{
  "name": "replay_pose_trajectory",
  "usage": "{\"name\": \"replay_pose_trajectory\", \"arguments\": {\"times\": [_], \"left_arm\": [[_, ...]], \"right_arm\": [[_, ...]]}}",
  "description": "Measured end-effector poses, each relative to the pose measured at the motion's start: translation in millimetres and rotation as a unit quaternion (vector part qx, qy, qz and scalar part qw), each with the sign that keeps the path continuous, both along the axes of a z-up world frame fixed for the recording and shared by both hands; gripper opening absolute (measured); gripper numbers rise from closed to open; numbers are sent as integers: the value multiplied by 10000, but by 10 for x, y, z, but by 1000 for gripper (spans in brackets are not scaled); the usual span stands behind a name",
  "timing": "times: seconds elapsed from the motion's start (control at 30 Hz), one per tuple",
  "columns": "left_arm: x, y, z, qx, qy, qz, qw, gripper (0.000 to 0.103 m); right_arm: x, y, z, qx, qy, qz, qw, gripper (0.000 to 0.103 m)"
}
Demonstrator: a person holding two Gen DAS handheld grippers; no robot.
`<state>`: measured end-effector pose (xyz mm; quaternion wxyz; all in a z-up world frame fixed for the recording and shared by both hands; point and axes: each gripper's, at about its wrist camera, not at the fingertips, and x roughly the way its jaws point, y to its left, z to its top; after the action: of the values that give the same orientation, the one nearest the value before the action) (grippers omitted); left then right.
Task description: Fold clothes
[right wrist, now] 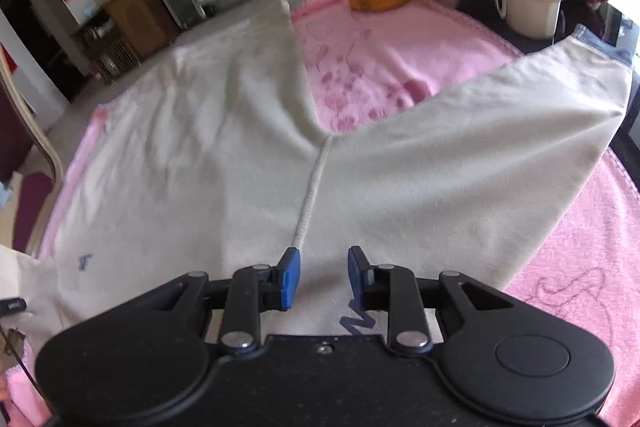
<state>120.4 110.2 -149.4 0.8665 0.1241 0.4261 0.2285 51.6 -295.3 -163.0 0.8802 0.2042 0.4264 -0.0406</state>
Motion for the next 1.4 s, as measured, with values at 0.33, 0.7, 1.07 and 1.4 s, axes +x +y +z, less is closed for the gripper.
{"name": "replay_pose_trajectory", "arguments": {"times": [0.33, 0.7, 1.07, 1.4], "left_arm": [[-322, -498, -217, 629, 958, -1535, 9815, 17], [-743, -238, 359, -1267, 129, -1592, 9790, 23], [-555, -627, -75, -1726, 956, -2060, 9585, 21], [-1090, -441, 85, -2296, 764, -2127, 9467, 18]], "right_arm": [[-150, 351, -59, -679, 412, 993, 9919, 28], [-587, 155, 207, 195, 226, 800, 9964, 23], [-205, 629, -86, -228, 265, 1446, 9889, 19], [-623, 322, -10, 615, 917, 1060, 9882, 20]]}}
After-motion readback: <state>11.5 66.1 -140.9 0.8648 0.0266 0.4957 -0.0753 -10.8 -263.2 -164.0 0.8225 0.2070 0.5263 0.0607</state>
